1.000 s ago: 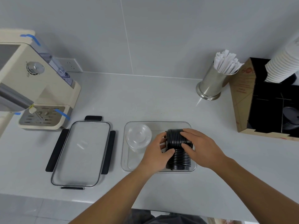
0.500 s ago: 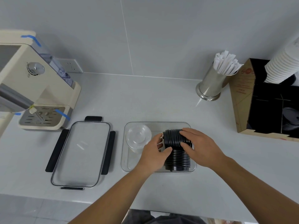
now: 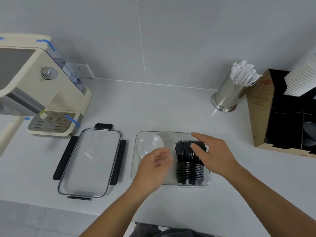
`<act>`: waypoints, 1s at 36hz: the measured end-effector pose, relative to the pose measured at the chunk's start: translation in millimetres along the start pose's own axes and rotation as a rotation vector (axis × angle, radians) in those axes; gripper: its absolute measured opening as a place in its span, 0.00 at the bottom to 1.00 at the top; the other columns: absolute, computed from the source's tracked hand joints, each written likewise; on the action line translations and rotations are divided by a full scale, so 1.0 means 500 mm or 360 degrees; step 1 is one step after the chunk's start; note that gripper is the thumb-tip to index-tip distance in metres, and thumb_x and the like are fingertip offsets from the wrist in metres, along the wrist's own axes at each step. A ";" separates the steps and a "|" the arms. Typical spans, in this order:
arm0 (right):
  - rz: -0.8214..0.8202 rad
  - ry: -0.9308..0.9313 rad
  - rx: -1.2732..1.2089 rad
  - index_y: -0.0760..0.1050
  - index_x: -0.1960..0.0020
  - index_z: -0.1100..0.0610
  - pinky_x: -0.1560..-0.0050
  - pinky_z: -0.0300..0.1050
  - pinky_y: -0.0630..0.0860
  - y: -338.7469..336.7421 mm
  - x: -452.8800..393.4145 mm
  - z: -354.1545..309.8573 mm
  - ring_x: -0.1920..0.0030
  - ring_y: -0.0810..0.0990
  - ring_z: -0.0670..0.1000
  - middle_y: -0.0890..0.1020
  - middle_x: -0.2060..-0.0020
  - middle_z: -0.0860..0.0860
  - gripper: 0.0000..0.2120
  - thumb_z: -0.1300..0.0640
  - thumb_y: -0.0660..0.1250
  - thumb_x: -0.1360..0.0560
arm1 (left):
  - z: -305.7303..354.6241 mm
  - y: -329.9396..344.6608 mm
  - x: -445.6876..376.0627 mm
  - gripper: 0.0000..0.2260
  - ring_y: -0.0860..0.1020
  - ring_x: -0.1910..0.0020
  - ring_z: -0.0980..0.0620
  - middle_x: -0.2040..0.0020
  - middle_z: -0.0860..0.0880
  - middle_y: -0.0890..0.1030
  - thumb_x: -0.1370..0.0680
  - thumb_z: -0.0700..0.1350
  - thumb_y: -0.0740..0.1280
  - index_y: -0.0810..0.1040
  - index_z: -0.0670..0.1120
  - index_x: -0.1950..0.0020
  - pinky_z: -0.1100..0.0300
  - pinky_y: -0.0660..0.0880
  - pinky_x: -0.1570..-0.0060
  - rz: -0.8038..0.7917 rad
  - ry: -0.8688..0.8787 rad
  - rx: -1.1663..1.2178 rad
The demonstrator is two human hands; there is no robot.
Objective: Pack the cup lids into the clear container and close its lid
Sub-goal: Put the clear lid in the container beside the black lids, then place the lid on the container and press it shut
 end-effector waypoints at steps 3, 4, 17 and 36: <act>-0.0022 0.0125 -0.0292 0.74 0.33 0.43 0.38 0.35 0.67 0.004 -0.008 -0.007 0.40 0.75 0.37 0.77 0.41 0.36 0.19 0.48 0.67 0.24 | 0.008 -0.045 0.010 0.07 0.83 0.50 0.57 0.48 0.52 0.85 0.23 0.46 0.70 0.83 0.54 0.47 0.64 0.77 0.46 0.0095 -0.0028 0.0183; -0.0027 0.0154 -0.0394 0.76 0.35 0.42 0.38 0.35 0.68 0.007 -0.011 -0.013 0.42 0.76 0.36 0.78 0.41 0.36 0.18 0.48 0.67 0.25 | 0.011 -0.063 0.014 0.06 0.84 0.50 0.53 0.49 0.50 0.86 0.23 0.45 0.70 0.84 0.54 0.49 0.60 0.78 0.45 0.0133 -0.0027 0.0245; -0.0274 0.0496 -0.1353 0.82 0.47 0.53 0.46 0.44 0.78 0.137 -0.029 -0.145 0.49 0.85 0.49 0.86 0.49 0.51 0.08 0.54 0.70 0.25 | -0.076 -0.337 0.066 0.06 0.86 0.53 0.48 0.54 0.46 0.87 0.22 0.44 0.69 0.85 0.46 0.48 0.59 0.81 0.56 0.0585 -0.0265 0.0787; -0.0673 0.0708 -0.1099 0.81 0.44 0.47 0.42 0.40 0.75 0.451 0.069 -0.304 0.43 0.81 0.47 0.82 0.41 0.49 0.10 0.50 0.68 0.24 | -0.287 -0.704 0.085 0.07 0.84 0.50 0.45 0.50 0.43 0.85 0.23 0.44 0.70 0.83 0.44 0.47 0.56 0.79 0.55 0.0917 -0.0478 0.0903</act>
Point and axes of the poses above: each hand's wrist, its own x-axis away from the middle knuckle, its own y-axis out of the palm, z = x × y, the point moved 10 cm from there along -x, towards the middle knuckle
